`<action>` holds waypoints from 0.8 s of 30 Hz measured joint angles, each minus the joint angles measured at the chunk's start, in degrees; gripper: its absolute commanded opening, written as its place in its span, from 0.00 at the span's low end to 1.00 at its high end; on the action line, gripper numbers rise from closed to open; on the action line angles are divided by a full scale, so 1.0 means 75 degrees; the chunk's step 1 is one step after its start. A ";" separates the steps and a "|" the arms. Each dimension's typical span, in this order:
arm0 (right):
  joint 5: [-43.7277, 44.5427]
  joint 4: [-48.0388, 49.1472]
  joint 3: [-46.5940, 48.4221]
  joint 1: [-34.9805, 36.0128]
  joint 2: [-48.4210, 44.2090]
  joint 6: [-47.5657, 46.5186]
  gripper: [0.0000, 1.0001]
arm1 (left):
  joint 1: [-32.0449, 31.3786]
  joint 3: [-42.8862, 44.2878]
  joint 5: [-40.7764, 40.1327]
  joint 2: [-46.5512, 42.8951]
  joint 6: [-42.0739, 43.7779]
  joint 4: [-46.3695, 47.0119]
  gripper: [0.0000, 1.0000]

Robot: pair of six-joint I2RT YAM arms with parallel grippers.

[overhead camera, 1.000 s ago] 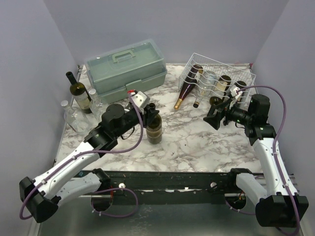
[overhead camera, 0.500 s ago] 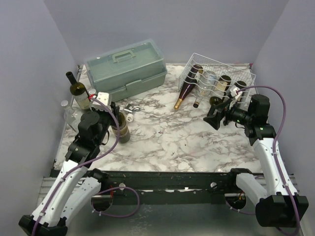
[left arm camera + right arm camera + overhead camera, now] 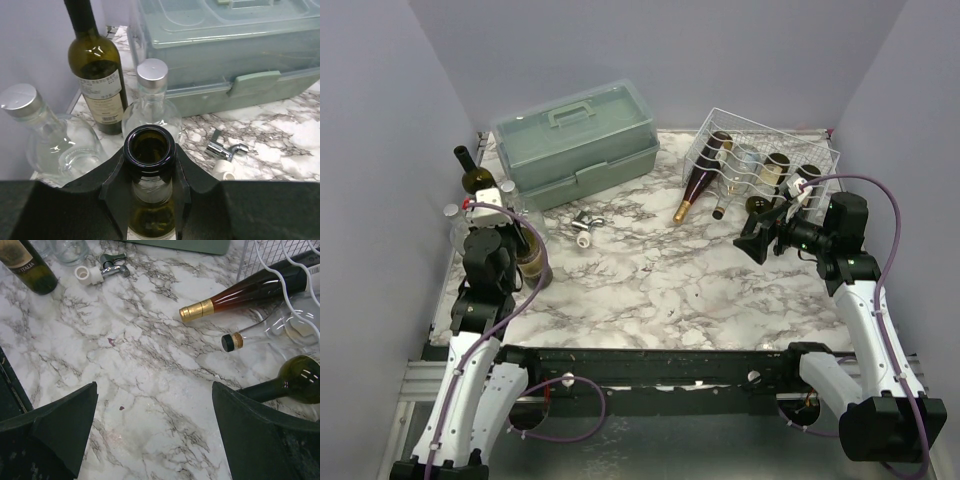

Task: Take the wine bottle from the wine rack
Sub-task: Move the wine bottle to the center of the board.

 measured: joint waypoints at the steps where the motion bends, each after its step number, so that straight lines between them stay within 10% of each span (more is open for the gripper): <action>1: 0.0003 0.0000 0.0000 0.0000 0.0000 0.0000 1.00 | 0.0064 0.0000 -0.0047 0.0009 0.0000 0.0012 0.00; 24: 0.0015 -0.0003 0.0000 0.0000 0.0000 -0.0055 1.00 | 0.0603 0.0000 -0.0944 0.0691 0.0452 0.0746 0.05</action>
